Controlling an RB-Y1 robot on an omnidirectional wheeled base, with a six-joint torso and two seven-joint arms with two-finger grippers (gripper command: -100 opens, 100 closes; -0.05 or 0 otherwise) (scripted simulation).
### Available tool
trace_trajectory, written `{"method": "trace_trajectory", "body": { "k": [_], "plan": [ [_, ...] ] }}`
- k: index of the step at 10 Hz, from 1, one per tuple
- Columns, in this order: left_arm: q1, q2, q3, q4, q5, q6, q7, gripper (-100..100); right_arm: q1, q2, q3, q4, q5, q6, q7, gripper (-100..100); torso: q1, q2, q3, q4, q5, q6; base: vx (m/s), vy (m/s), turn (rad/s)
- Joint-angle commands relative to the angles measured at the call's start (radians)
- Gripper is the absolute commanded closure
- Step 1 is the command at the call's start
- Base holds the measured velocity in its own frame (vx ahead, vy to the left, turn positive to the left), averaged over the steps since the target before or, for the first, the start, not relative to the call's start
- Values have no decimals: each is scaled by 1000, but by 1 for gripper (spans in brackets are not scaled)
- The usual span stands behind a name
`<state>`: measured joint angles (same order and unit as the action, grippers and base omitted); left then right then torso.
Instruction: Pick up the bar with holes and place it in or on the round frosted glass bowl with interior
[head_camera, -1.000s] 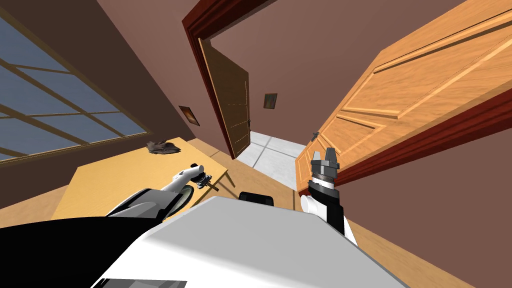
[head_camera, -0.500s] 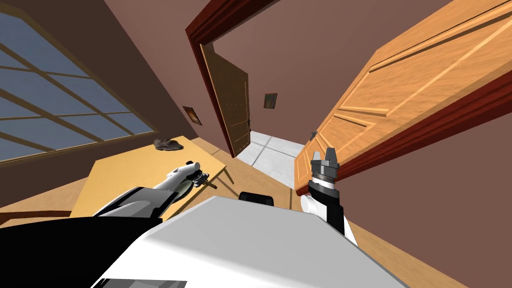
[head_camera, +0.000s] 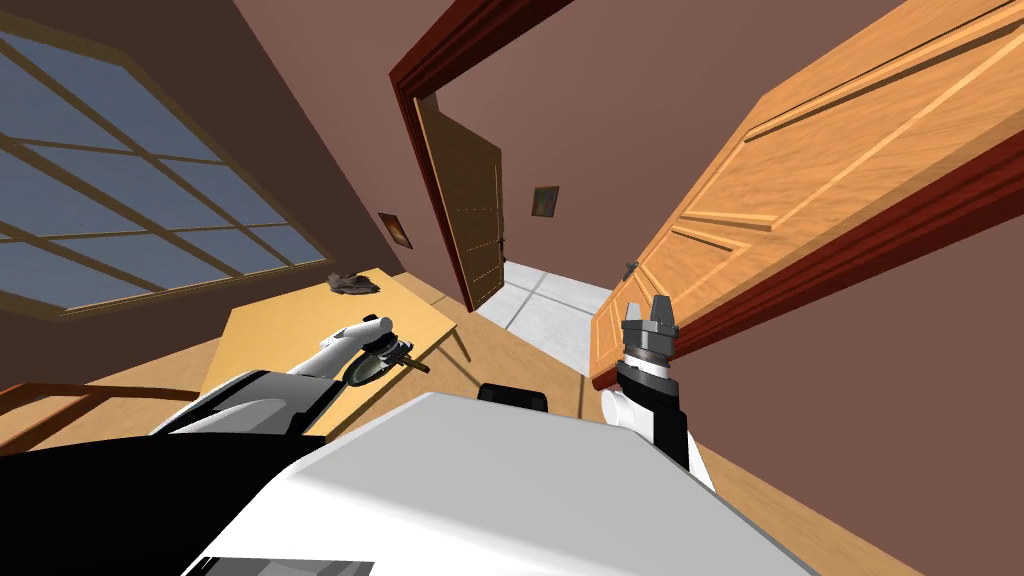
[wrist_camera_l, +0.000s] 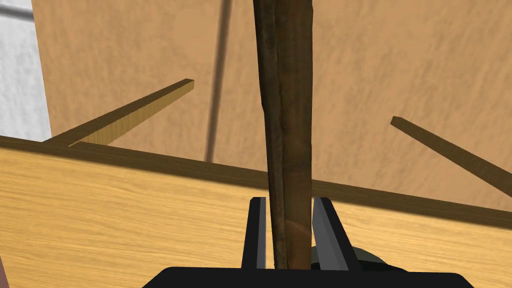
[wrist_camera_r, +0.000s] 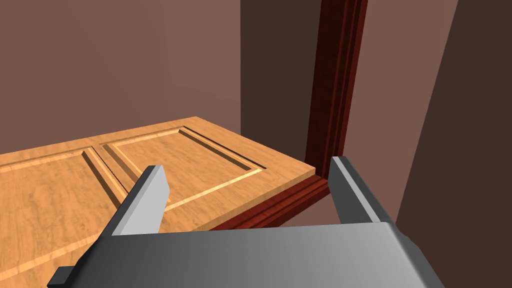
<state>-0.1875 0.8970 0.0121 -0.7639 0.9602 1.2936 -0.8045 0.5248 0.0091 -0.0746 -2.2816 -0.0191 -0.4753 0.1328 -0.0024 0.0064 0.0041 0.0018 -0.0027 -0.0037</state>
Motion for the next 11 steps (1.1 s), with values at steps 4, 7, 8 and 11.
{"method": "trace_trajectory", "body": {
  "k": [4, 7, 8, 11],
  "plan": [
    [-7, 45, 12, -48, 7, 65, -81, 100, 0, 0, 0, 0, 0, 0, 0, 0, 6, -4, -2, -1, 1, 2, -46, 82, 56],
    [-6, 60, 21, -73, -2, 86, -134, 100, 0, 0, 0, 0, 0, 0, 0, 0, 11, -7, -3, -1, 2, 3, 1, 160, 28],
    [-6, 63, 23, -78, -4, 90, -147, 100, 0, 0, 0, 0, 0, 0, 0, 0, 12, -7, -3, -1, 2, 3, 22, 157, 24],
    [-11, 66, 25, -78, -9, 93, -167, 100, 0, 0, 0, 0, 0, 0, 0, 0, 10, -8, -4, 0, 1, 5, 22, 118, 7]
  ]
}}
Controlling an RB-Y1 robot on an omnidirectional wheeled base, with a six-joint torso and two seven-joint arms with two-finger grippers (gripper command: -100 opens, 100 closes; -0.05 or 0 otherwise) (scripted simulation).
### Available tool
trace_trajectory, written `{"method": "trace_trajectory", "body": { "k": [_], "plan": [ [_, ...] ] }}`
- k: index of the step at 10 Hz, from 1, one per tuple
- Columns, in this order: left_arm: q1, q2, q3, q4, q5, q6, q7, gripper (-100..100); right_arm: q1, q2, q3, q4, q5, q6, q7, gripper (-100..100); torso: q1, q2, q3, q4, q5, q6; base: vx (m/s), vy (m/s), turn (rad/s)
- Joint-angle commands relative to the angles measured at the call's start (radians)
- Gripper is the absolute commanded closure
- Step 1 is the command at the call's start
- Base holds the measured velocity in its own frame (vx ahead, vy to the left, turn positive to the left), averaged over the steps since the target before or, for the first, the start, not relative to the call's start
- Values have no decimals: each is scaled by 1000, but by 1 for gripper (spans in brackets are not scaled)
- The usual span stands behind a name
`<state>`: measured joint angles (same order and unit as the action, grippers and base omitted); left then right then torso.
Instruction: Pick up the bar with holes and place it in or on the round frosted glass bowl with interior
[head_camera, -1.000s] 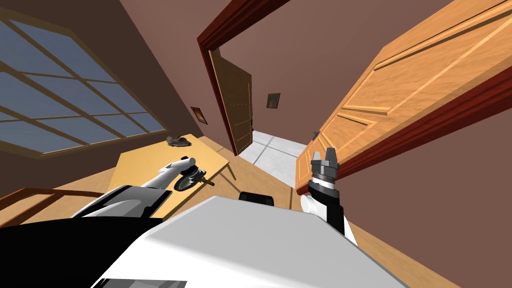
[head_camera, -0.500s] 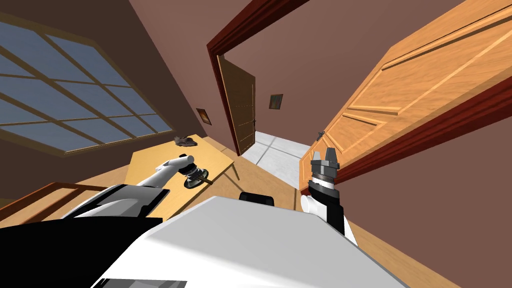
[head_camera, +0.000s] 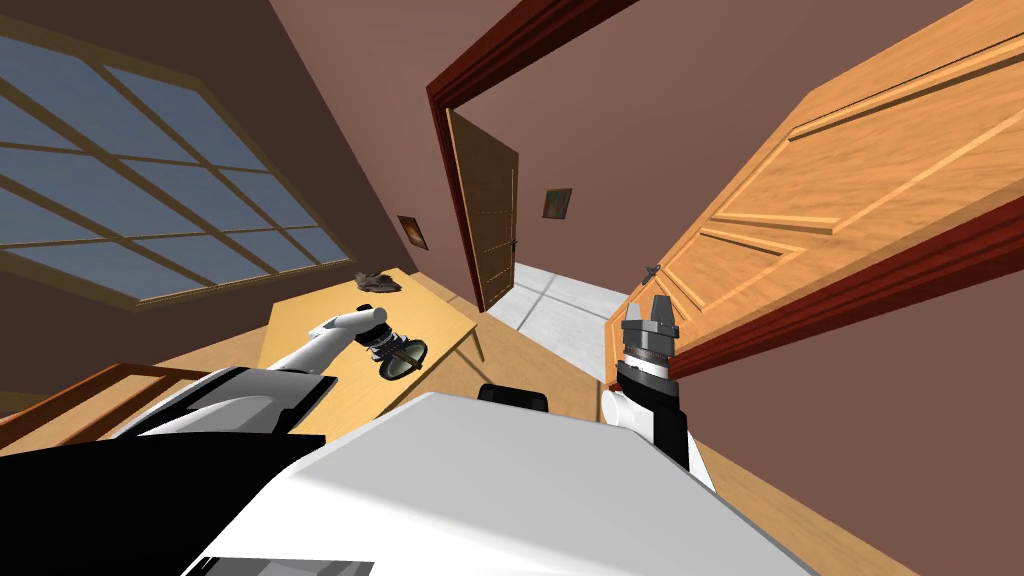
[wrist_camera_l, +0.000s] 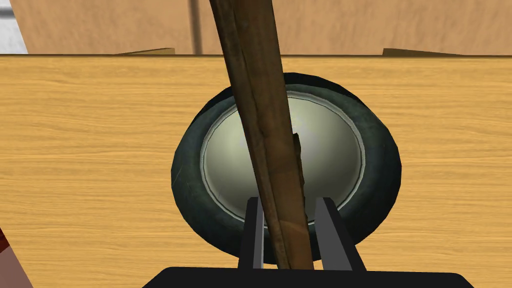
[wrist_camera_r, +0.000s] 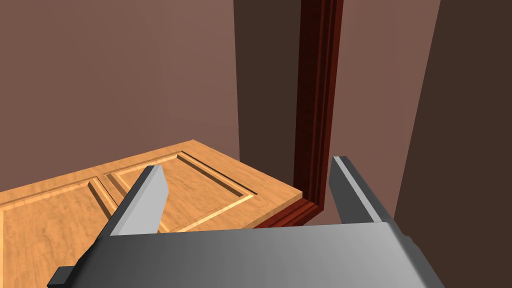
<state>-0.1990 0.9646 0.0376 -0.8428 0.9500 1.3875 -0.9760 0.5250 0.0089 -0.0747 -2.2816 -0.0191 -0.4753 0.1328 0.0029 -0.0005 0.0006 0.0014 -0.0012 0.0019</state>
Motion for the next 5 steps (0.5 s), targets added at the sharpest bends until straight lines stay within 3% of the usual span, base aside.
{"method": "trace_trajectory", "body": {
  "k": [1, 5],
  "plan": [
    [0, 0, 0, 0, 0, 0, 0, -100, 0, 0, 0, 0, 0, 0, 0, 0, 0, 0, 0, 0, 0, 0, 2, 15, -1],
    [0, 0, 0, 0, 0, 0, 0, -100, 0, 0, 0, 0, 0, 0, 0, 0, -6, 1, 1, 0, -2, 0, 0, 2, 0]
  ]
}}
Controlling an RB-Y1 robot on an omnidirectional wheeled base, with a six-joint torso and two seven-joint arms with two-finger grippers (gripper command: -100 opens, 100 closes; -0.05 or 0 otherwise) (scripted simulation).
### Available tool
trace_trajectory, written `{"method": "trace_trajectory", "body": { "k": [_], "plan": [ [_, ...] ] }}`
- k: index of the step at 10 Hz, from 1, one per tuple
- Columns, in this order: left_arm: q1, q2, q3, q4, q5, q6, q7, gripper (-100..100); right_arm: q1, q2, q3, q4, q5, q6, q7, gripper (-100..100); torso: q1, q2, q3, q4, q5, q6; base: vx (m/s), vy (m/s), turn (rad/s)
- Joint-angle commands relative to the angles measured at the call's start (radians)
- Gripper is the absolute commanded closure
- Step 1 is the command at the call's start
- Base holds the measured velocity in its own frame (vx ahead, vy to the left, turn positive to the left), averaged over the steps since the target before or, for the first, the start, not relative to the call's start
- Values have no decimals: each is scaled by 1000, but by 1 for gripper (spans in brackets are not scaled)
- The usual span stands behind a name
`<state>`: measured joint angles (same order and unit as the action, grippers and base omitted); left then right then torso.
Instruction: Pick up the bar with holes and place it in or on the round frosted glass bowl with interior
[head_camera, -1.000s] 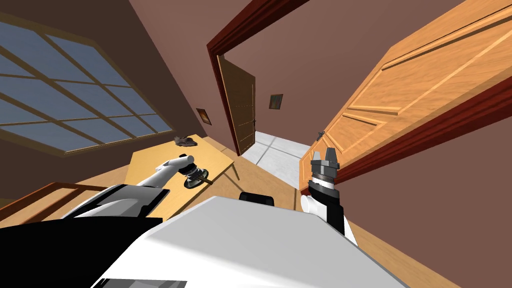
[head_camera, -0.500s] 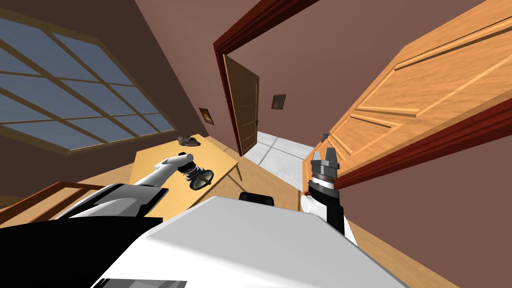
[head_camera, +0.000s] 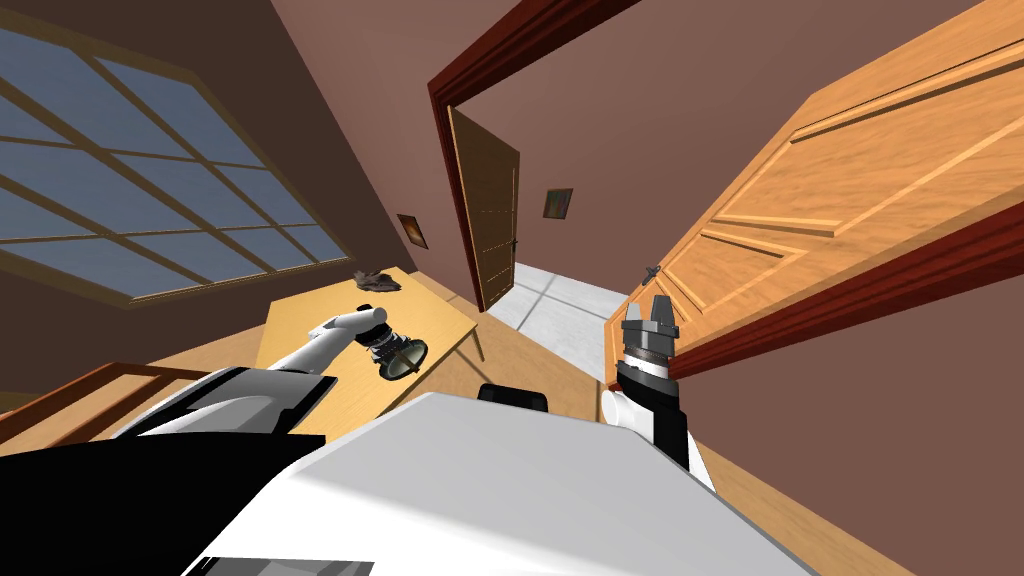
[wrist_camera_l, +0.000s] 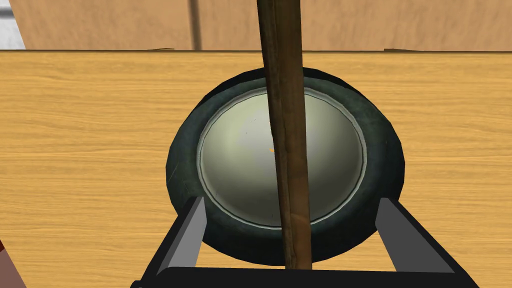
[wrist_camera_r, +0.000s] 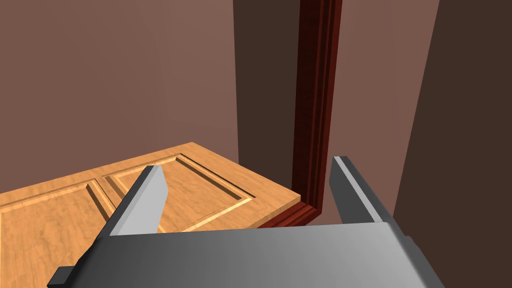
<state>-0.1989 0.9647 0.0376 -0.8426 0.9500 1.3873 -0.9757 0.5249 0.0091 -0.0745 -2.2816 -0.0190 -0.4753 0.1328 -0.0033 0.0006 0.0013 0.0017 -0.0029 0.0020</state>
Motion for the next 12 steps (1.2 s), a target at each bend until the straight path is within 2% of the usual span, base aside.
{"method": "trace_trajectory", "body": {
  "k": [1, 2, 6, 7, 8, 12],
  "plan": [
    [0, 0, 0, 0, 0, 0, 0, 0, 0, 0, 0, 0, 0, 0, 0, 0, 0, 0, 0, 0, 0, 0, 0, 0, 0],
    [-5, 30, 4, -10, 18, 31, -8, -100, 0, 0, 0, 0, 0, 0, 0, 0, 0, 0, 0, 0, 0, 0, 12, -23, 53],
    [-17, 98, 15, -35, 61, 104, -26, -100, 0, 0, 0, 0, 0, 0, 0, 0, -3, -1, -1, 0, -1, 0, 21, -40, 50],
    [-18, 88, 13, -27, 53, 90, -24, -100, 0, 0, 0, 0, 0, 0, 0, 0, -3, -1, 0, 0, -1, 0, 5, -21, 13],
    [-18, 90, 13, -28, 55, 94, -26, 0, 0, 0, 0, 0, 0, 0, 0, 0, -2, 0, 0, 0, 0, 0, 0, 0, 0],
    [-18, 89, 13, -28, 54, 94, -25, 0, 0, 0, 0, 0, 0, 0, 0, 0, 0, 0, 0, 0, 0, 0, 0, 0, 0]
  ]
}}
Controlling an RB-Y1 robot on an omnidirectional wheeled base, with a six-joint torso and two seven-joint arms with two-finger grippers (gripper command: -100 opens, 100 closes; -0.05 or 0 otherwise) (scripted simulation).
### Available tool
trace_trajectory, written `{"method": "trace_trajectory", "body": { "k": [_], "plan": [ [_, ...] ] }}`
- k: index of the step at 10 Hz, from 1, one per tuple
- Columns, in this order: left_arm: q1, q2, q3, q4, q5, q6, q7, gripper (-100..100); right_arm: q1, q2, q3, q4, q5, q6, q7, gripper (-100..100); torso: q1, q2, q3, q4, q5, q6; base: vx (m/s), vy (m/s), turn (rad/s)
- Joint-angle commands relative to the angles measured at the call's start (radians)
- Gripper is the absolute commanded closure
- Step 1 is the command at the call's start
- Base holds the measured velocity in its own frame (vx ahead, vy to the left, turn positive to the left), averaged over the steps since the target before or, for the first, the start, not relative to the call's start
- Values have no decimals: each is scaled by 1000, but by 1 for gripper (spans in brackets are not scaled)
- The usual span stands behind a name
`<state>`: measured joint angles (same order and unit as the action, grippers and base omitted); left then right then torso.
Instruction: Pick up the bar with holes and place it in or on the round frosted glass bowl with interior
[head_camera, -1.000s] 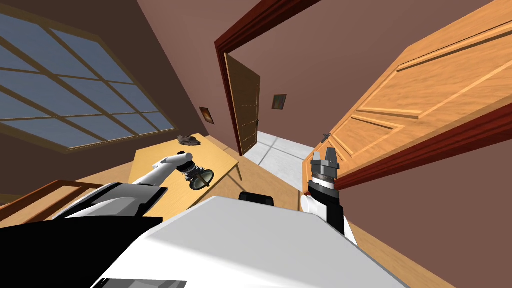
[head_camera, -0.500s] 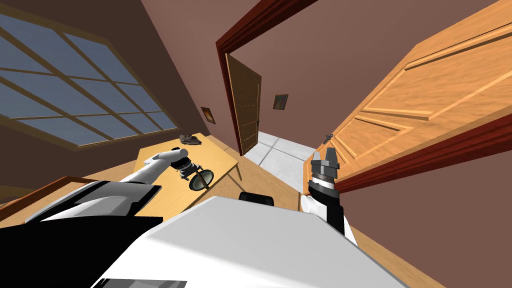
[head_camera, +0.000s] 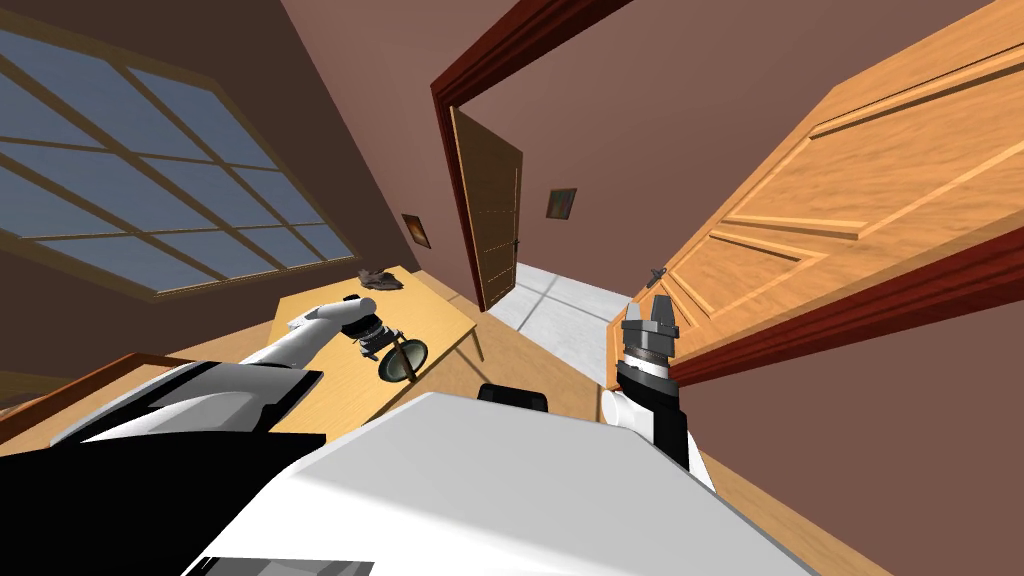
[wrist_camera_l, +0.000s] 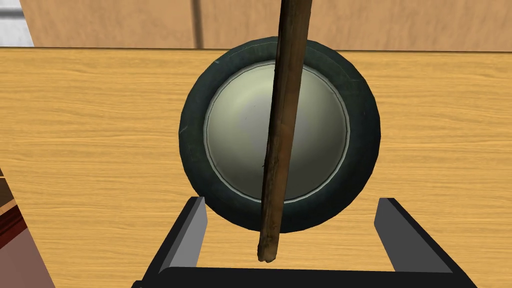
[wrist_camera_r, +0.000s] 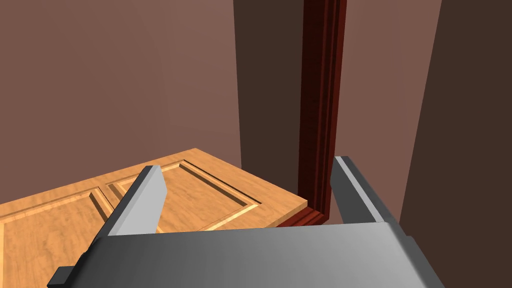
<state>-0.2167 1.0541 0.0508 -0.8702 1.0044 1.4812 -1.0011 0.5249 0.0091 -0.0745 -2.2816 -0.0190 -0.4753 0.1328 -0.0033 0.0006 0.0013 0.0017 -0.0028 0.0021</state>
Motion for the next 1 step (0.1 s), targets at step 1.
{"method": "trace_trajectory", "body": {
  "k": [1],
  "plan": [
    [0, 0, 0, 0, 0, 0, 0, 0, 0, 0, 0, 0, 0, 0, 0, 0, 0, 0, 0, 0, 0, 0, 0, 0, 0]
  ]
}}
